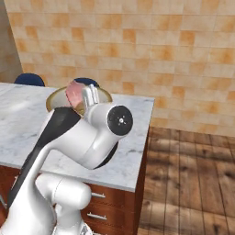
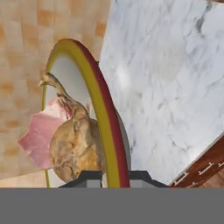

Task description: The microwave is finished heating the steak and onion. Take the bowl containing the food and place it on the dining counter.

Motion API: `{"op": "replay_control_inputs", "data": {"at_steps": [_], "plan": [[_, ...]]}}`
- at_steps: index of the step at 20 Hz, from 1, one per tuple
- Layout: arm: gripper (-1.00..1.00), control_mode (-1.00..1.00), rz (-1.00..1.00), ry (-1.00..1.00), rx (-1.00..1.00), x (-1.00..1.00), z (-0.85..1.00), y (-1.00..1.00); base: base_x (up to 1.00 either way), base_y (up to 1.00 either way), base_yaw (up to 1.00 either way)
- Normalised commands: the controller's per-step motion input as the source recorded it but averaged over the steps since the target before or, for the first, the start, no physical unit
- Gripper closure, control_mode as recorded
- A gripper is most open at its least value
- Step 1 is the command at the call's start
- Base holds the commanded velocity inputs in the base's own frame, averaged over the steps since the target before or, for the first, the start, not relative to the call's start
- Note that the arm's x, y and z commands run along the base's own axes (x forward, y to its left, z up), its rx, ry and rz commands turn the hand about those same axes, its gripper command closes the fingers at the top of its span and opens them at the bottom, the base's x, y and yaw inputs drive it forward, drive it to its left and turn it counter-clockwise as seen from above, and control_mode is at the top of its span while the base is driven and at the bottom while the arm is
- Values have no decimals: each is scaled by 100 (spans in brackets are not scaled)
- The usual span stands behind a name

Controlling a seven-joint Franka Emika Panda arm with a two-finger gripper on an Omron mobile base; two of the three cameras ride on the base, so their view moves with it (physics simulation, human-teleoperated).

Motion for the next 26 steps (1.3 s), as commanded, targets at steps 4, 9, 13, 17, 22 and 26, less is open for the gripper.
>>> {"op": "replay_control_inputs", "data": {"at_steps": [4,9,13,17,22,26], "plan": [[100,-100,19,14,-20,99,-99,4,0,0,0],[100,-100,7,9,-11,83,-64,46,0,0,0],[100,-100,5,18,-5,100,-51,48,0,0,0],[100,-100,5,24,-5,100,-45,37,0,0,0],[100,-100,0,7,-4,100,-41,35,0,0,0],[100,-100,0,0,-14,100,-86,44,0,0,0]]}}
